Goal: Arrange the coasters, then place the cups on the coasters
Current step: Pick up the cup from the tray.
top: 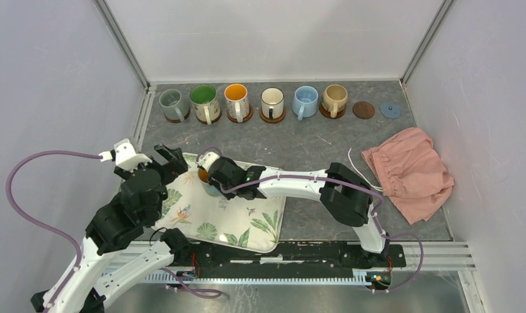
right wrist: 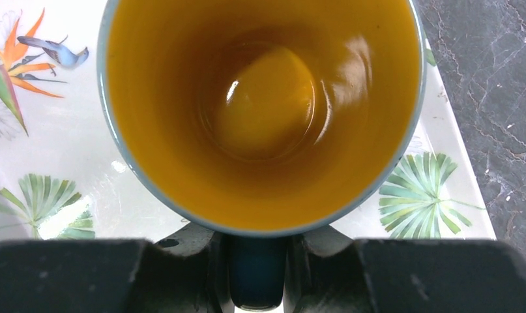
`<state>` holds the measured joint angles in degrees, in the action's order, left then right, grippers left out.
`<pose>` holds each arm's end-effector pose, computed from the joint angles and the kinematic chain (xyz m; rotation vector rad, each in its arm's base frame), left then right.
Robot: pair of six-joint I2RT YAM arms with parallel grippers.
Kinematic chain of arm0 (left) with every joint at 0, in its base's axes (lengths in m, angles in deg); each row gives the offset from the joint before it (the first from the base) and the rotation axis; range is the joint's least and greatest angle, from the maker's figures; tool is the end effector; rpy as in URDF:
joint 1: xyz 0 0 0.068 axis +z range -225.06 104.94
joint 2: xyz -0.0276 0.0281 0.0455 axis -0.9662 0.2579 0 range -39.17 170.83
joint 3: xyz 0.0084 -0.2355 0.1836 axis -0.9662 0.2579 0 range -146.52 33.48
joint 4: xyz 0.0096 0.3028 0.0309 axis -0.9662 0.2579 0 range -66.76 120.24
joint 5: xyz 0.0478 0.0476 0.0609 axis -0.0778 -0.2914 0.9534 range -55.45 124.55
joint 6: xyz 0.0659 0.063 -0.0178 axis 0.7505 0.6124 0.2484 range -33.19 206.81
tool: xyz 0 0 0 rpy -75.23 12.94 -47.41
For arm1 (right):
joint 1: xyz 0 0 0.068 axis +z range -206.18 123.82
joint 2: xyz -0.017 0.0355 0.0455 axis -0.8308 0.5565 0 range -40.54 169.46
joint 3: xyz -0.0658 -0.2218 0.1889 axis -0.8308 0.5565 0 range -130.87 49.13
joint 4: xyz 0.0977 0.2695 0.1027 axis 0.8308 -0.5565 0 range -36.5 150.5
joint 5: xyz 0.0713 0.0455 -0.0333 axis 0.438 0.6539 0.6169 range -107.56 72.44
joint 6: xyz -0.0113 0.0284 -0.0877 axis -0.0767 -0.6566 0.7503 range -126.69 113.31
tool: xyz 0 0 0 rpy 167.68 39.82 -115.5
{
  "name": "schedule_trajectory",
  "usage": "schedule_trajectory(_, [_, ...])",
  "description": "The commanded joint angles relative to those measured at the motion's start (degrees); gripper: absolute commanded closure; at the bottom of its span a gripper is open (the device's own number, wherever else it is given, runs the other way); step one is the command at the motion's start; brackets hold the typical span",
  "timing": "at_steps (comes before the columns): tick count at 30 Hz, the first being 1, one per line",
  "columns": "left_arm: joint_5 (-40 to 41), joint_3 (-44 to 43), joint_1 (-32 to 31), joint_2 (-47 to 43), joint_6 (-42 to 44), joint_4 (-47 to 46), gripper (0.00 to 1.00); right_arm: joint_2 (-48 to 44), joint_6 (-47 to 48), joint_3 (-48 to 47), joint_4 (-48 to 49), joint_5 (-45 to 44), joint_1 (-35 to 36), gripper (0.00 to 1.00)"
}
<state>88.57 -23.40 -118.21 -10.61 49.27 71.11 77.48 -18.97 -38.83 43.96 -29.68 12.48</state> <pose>0.1250 -0.0245 0.4019 -0.5170 1.6929 -0.1144 0.2147 0.5013 0.1633 -1.0448 2.1640 0.4262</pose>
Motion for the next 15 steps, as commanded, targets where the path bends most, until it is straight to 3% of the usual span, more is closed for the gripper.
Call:
schedule_trajectory(1, [1.35, 0.9, -0.17, 1.1, -3.24, -1.33, 0.0, -5.37, 1.28, 0.31, 3.39, -2.85, 0.33, 1.0])
schedule_trajectory(15, [1.26, 3.84, -0.17, 1.78, -3.51, -3.13, 0.0, -13.12, 0.87, 7.53, 8.33, -5.05, -1.0, 1.0])
